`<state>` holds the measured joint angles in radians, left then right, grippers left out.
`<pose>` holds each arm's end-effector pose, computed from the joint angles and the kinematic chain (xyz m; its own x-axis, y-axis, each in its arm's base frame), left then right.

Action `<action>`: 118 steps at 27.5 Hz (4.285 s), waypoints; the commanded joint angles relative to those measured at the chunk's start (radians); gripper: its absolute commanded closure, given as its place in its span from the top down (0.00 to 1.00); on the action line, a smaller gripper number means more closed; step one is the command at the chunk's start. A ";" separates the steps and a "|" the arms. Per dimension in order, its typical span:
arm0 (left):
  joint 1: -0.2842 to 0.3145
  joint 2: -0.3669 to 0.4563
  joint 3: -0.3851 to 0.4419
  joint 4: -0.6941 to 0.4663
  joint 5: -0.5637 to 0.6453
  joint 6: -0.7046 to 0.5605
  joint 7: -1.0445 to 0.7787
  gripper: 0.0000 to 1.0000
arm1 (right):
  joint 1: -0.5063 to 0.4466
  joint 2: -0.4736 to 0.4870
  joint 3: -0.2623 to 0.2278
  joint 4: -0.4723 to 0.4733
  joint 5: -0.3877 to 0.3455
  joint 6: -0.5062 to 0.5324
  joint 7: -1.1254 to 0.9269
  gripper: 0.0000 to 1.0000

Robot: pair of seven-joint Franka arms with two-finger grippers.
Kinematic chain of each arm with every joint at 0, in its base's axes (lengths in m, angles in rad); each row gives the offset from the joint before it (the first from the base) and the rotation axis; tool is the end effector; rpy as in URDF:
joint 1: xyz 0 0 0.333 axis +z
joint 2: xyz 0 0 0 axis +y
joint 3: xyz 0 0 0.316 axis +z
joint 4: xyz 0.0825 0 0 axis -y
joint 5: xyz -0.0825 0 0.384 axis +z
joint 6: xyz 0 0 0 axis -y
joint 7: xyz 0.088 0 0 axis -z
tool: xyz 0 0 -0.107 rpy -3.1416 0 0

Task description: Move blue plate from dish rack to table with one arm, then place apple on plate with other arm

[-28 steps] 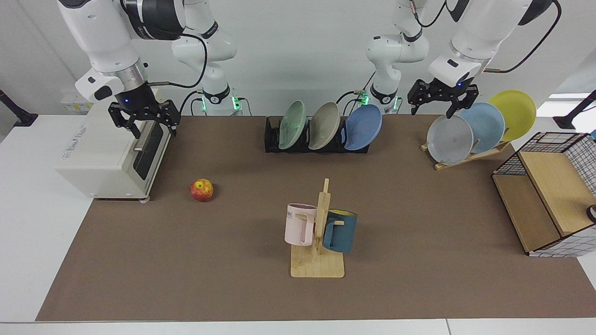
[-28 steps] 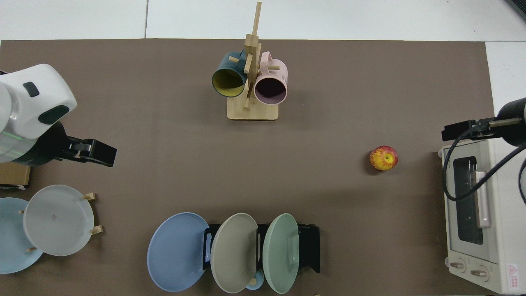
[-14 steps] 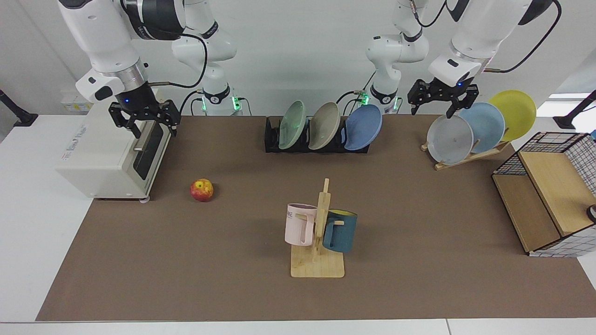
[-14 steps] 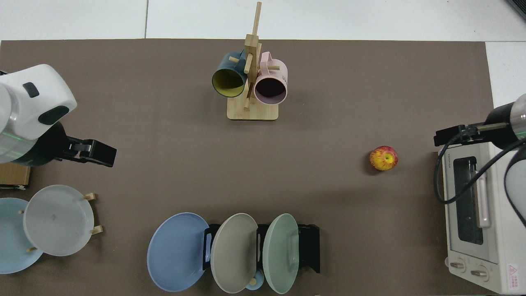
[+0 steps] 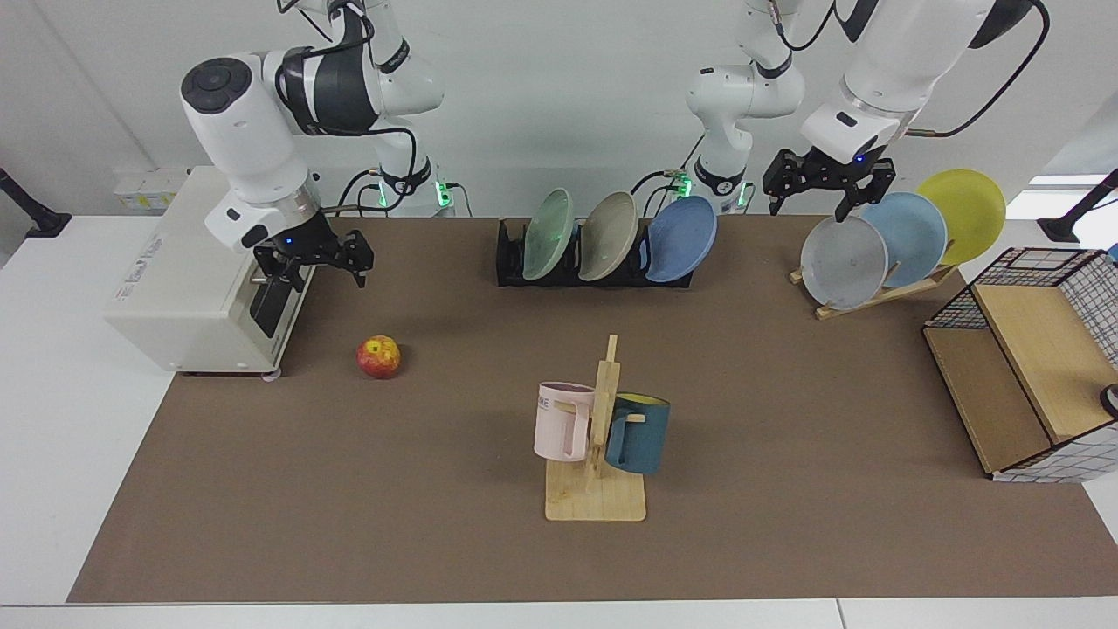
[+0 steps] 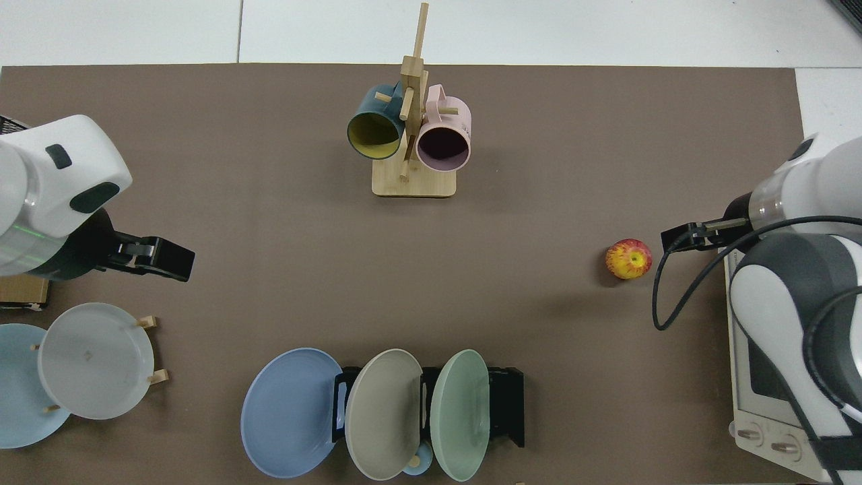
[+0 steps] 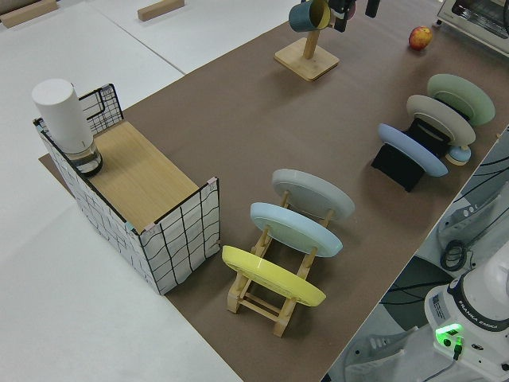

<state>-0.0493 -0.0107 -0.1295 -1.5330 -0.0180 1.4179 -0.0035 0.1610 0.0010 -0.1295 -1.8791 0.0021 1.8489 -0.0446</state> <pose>0.5261 -0.0977 0.6353 0.9788 -0.1760 -0.1043 -0.1752 -0.9844 0.0162 0.5580 0.0178 0.5009 0.9967 0.0754 -0.0311 0.0754 -0.9972 -0.0033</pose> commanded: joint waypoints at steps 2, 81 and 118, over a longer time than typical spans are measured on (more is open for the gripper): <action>-0.018 -0.135 0.013 -0.198 -0.020 0.061 -0.004 1.00 | 0.005 0.008 -0.004 -0.066 0.007 0.076 -0.026 0.99; -0.014 -0.249 0.048 -0.561 -0.256 0.314 -0.011 0.00 | 0.028 0.254 -0.004 -0.252 -0.001 0.466 -0.027 0.01; -0.012 0.170 -0.054 -0.582 -0.809 0.815 0.359 0.00 | 0.031 0.014 -0.009 -0.046 -0.007 0.024 -0.035 0.00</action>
<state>-0.0609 0.1416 -0.1487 -2.1194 -0.7841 2.1855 0.3492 0.2014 0.0287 -0.1405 -1.9868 0.0007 1.9598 -0.0451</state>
